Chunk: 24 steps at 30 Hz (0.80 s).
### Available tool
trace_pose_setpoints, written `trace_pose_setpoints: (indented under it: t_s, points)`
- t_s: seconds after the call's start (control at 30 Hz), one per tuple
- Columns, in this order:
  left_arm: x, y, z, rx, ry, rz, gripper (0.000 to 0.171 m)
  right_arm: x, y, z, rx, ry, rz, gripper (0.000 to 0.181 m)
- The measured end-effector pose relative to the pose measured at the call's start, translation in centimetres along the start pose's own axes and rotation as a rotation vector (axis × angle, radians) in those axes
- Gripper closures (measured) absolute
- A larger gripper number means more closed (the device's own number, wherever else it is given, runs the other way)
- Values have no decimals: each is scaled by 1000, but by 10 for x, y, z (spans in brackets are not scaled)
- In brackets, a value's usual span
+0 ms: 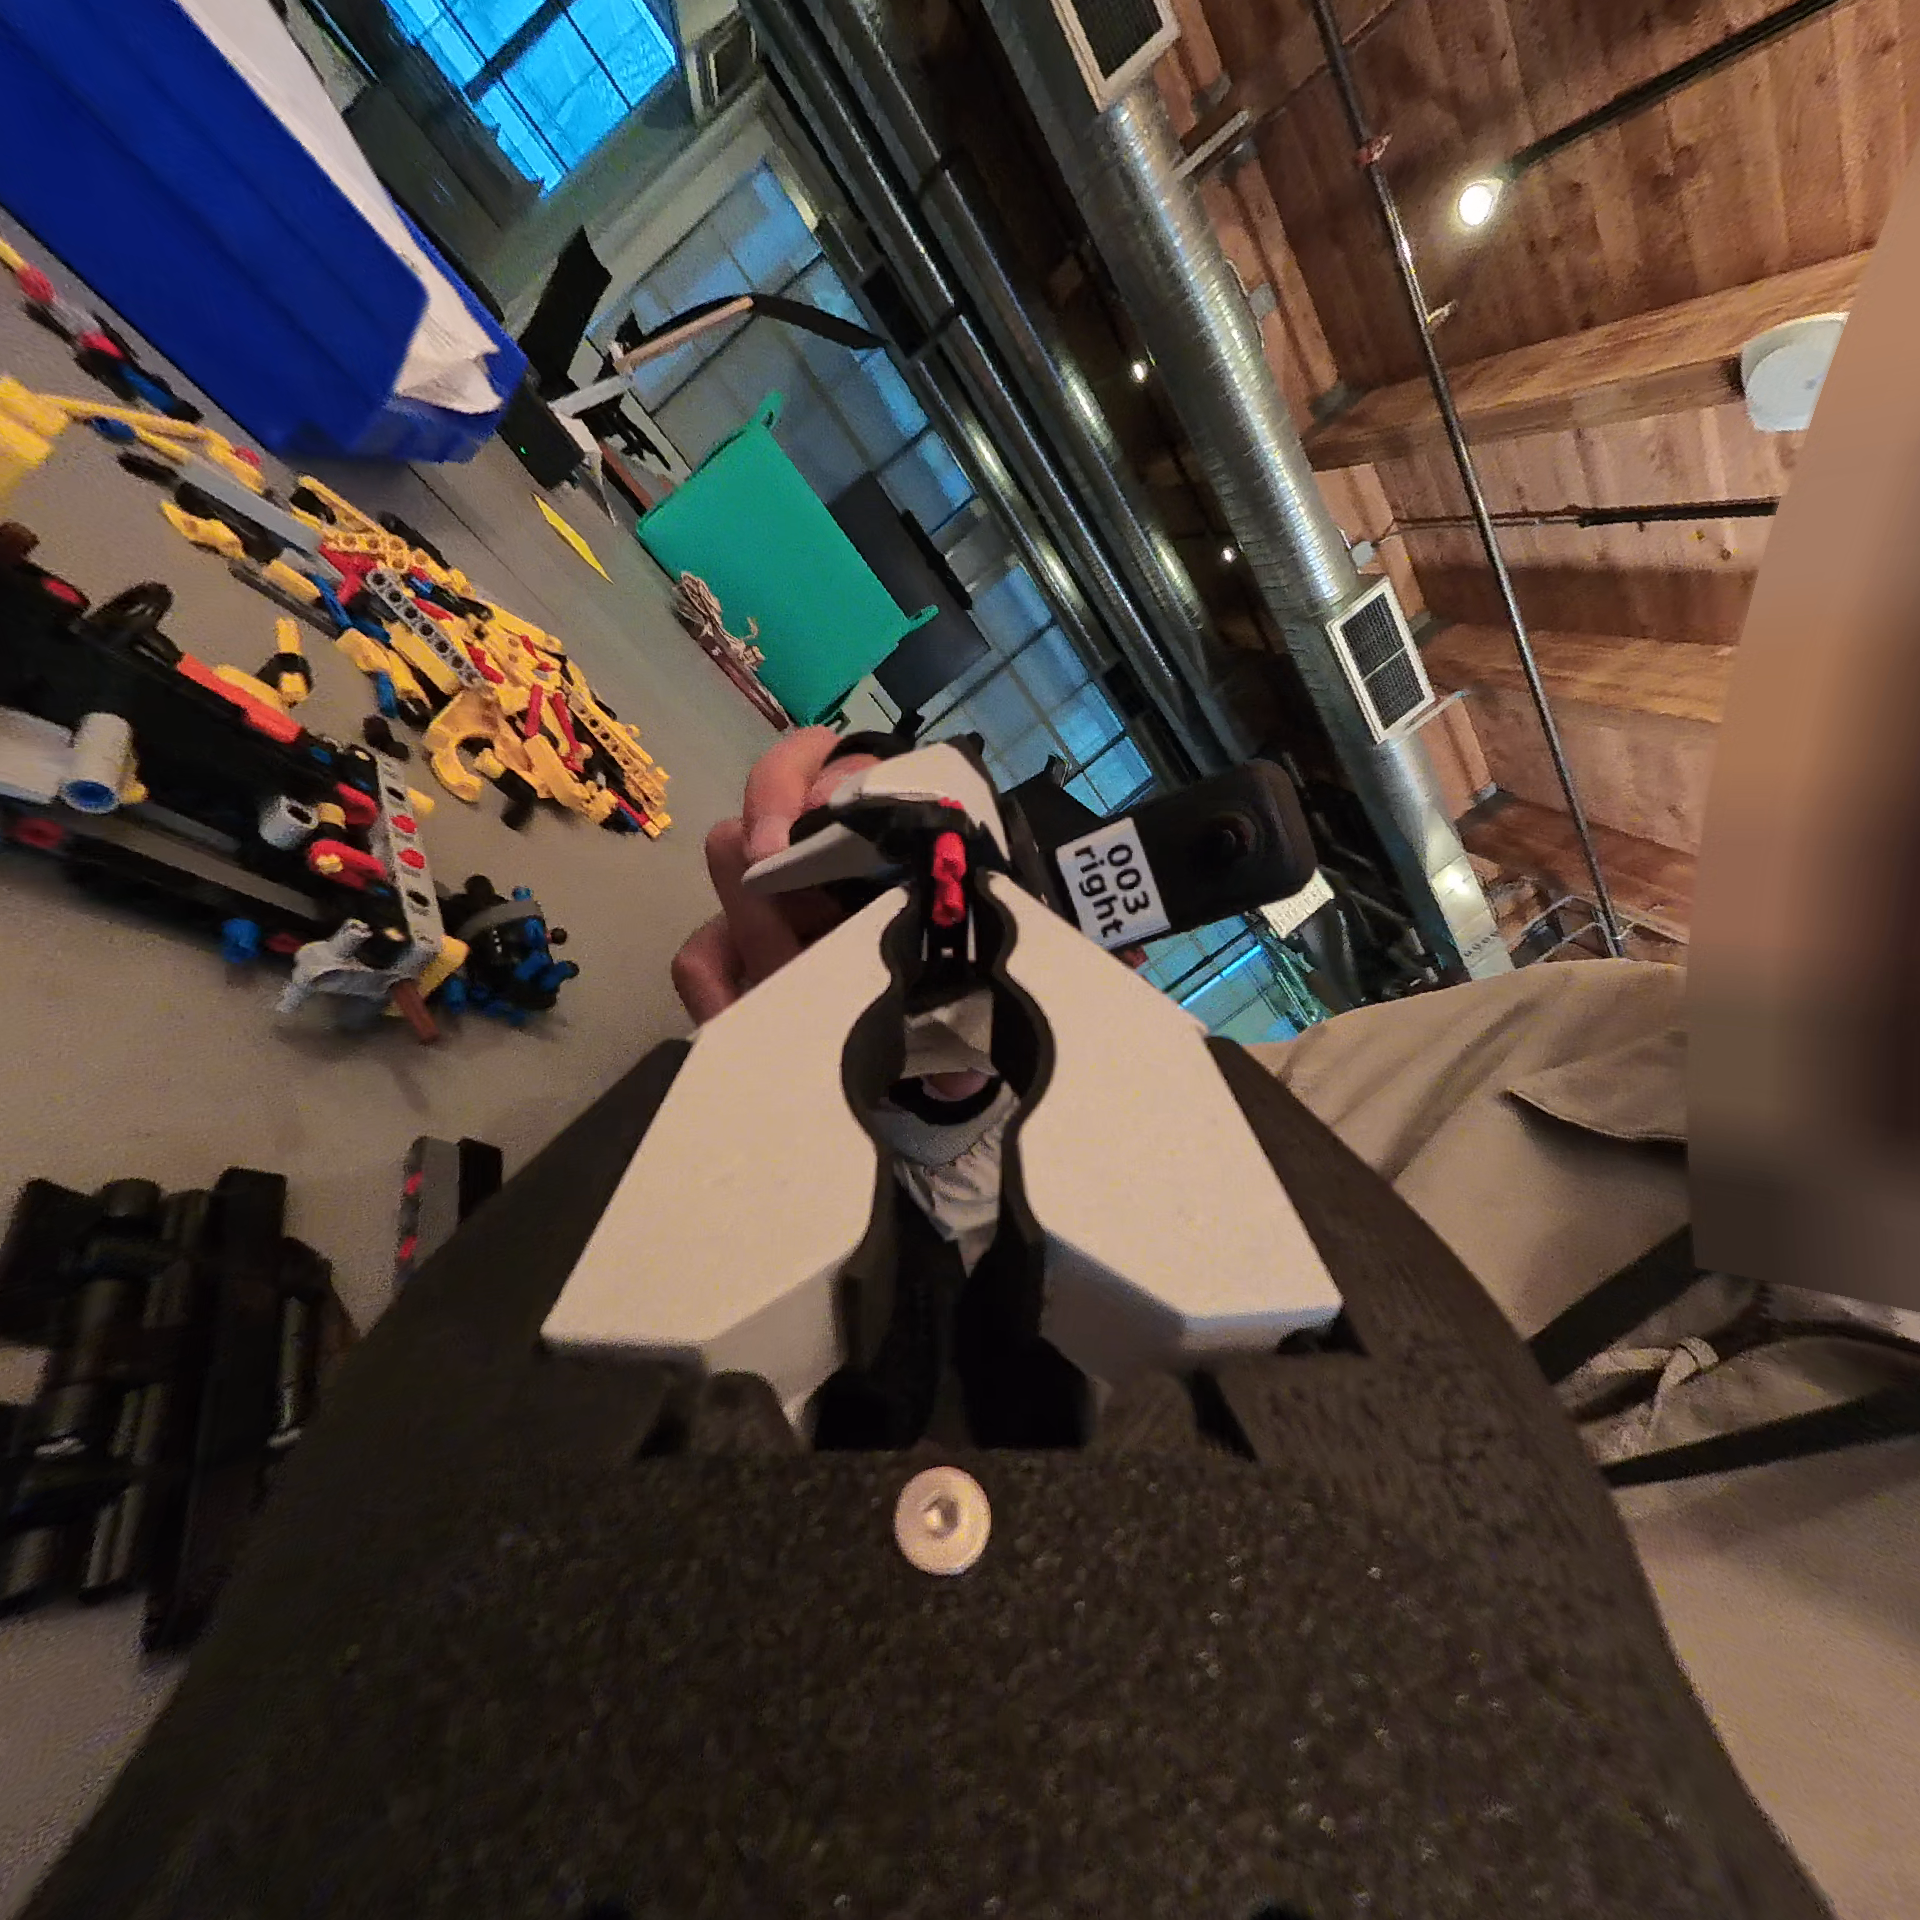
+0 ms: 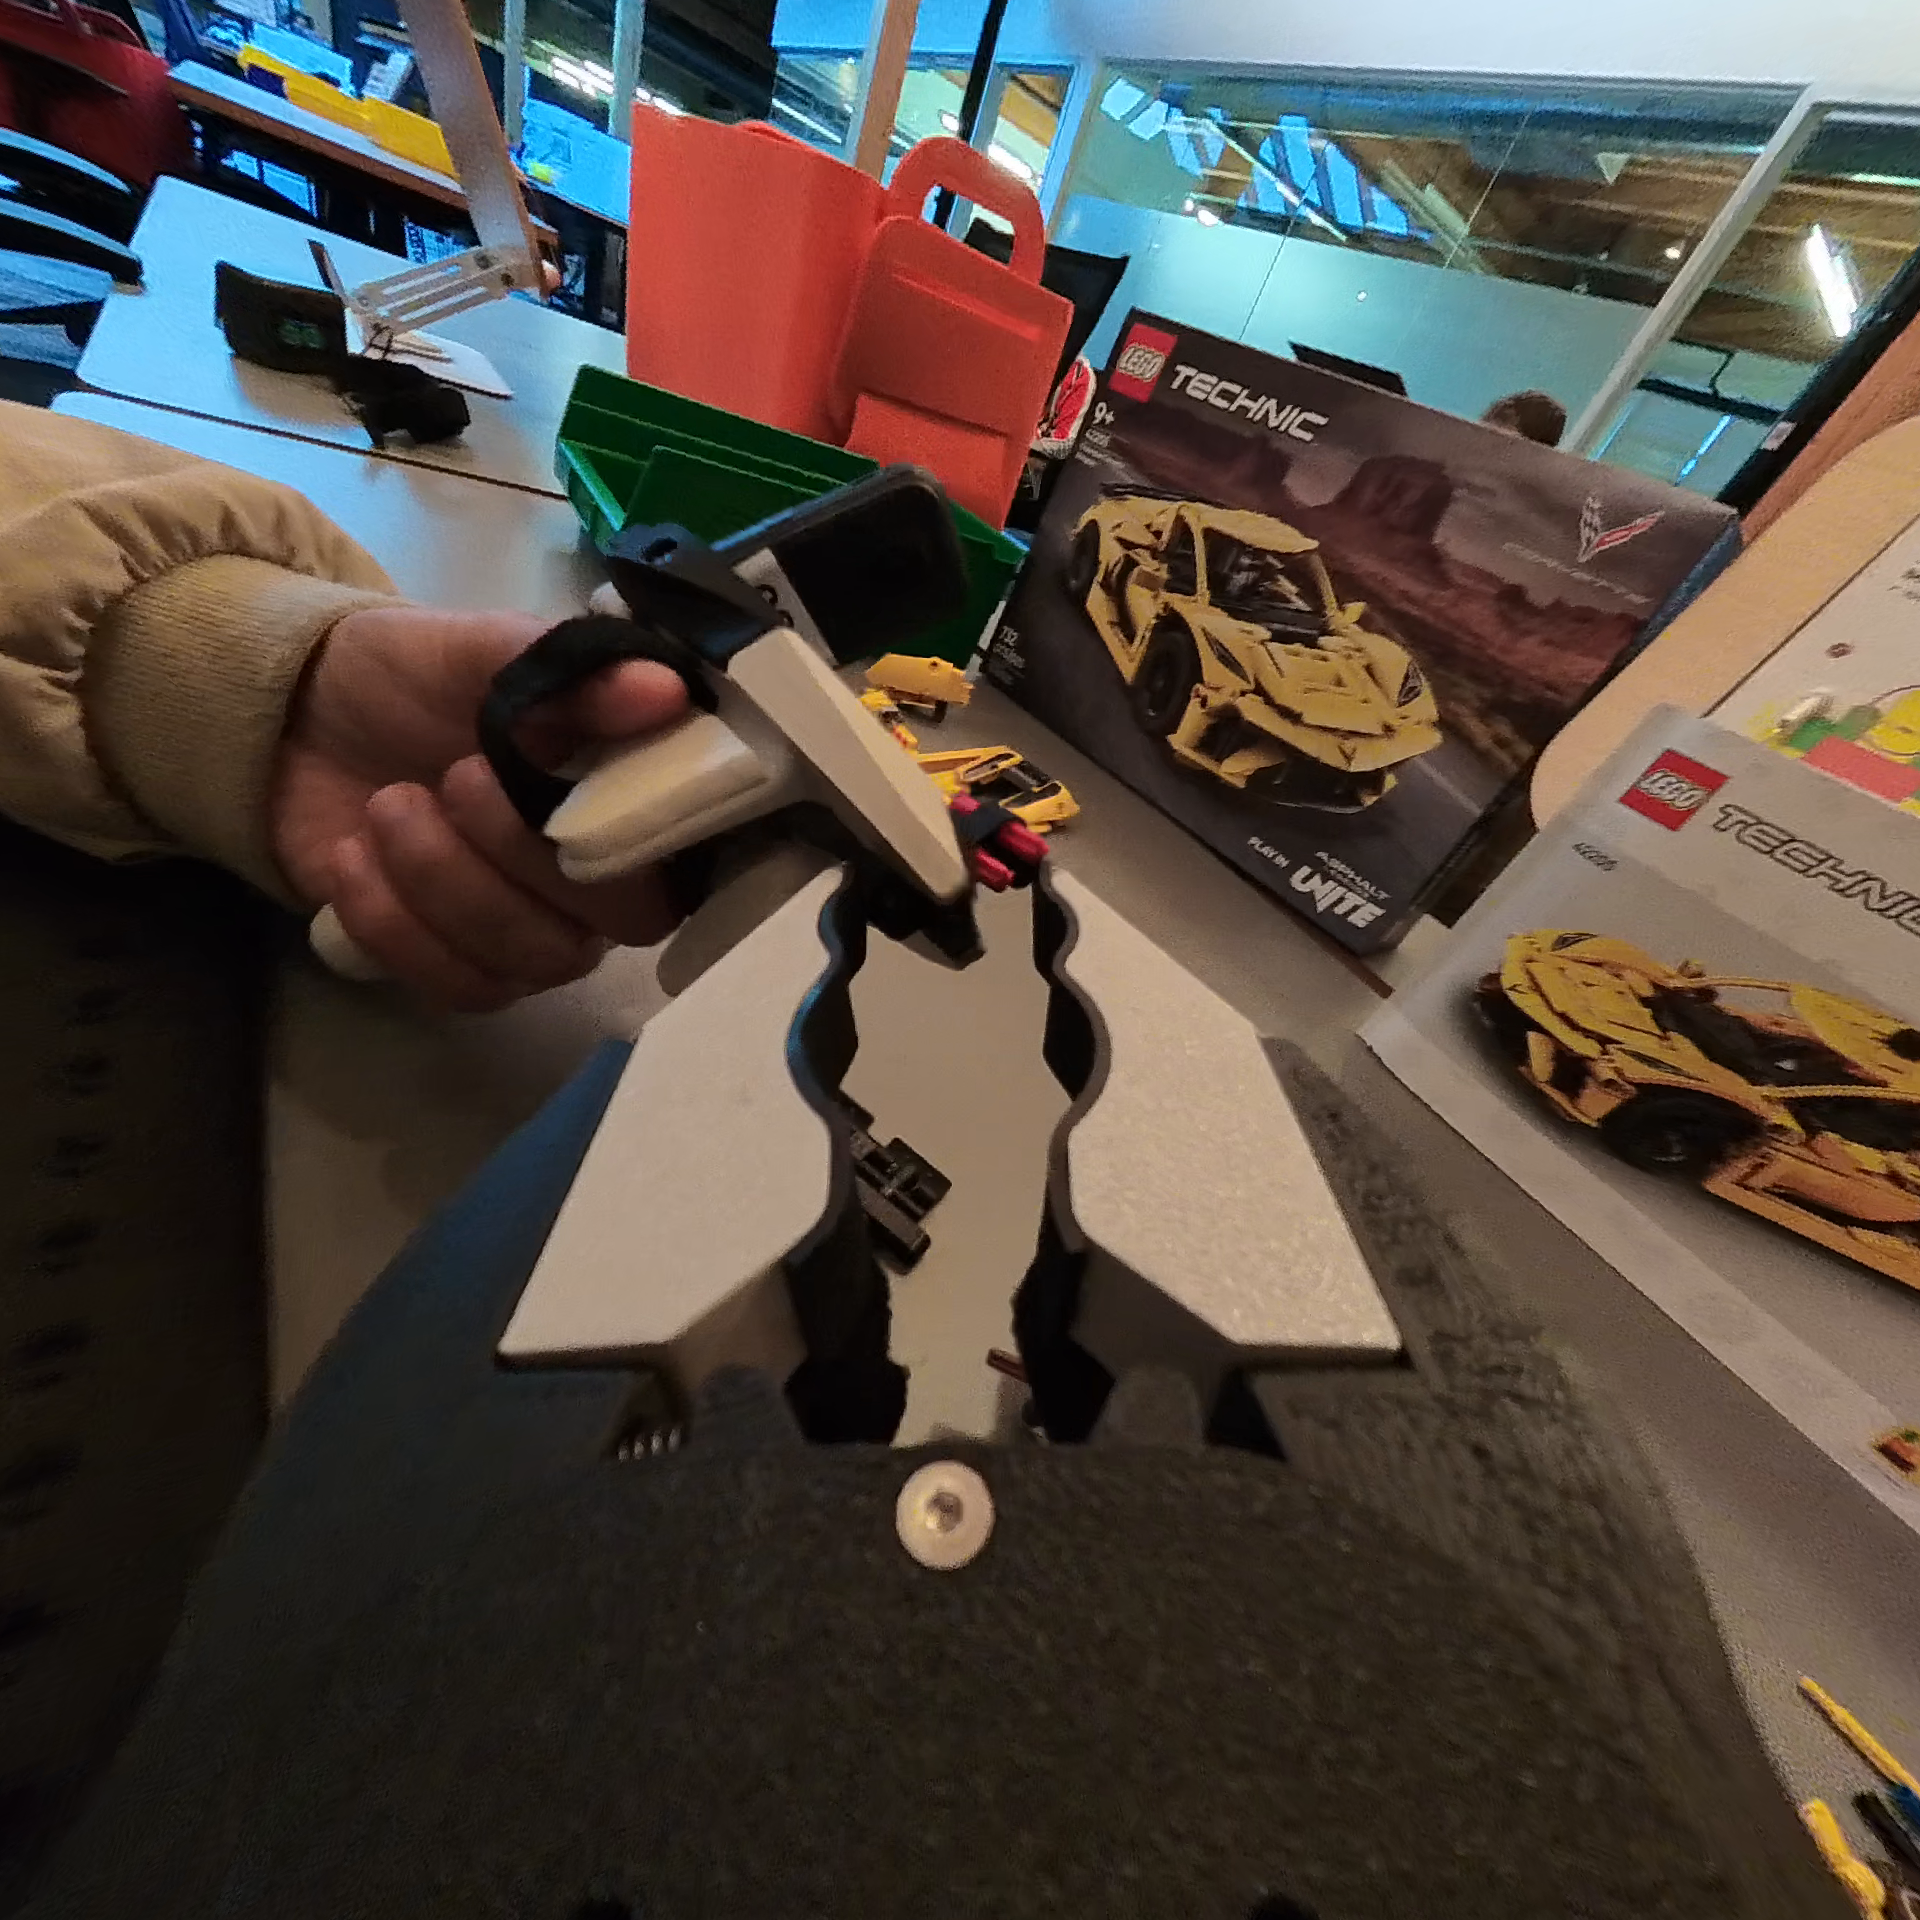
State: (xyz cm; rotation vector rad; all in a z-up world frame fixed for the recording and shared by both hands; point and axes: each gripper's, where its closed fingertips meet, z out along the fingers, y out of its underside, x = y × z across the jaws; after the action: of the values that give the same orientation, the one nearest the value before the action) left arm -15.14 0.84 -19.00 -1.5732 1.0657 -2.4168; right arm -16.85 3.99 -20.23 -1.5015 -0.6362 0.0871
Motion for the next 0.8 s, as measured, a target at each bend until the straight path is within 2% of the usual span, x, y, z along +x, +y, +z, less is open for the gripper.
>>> trace_pose_setpoints:
  t_s: [0.07, 0.1, 0.2, 0.3, 0.43, 0.47, 0.67, 0.8]
  points:
    - [-1, -5, -4, 11, -12, 3, 147, 7, 3, -2, -9, 19, 16, 150]
    - [-2, -8, -7, 25, -22, 14, 147, 9, 2, -3, -2, 17, 37, 150]
    - [-2, -11, -10, 35, -50, 73, 150, 4, -2, -5, 27, -41, 74, 150]
    - [-4, -10, -10, 20, -95, 143, 164, 5, 3, -2, -1, -10, 36, 150]
    - [-4, -11, -10, 23, -105, 158, 164, 5, 3, -3, -5, -14, 47, 152]
    - [-2, -12, -11, 33, -99, 162, 164, 6, 3, -5, -5, -10, 44, 172]
    - [-2, -11, -12, 26, -113, 198, 166, 9, 1, -6, 14, 12, 60, 173]
    - [-3, -12, -12, 25, -104, 166, 166, 9, 0, -8, 16, -5, 92, 173]
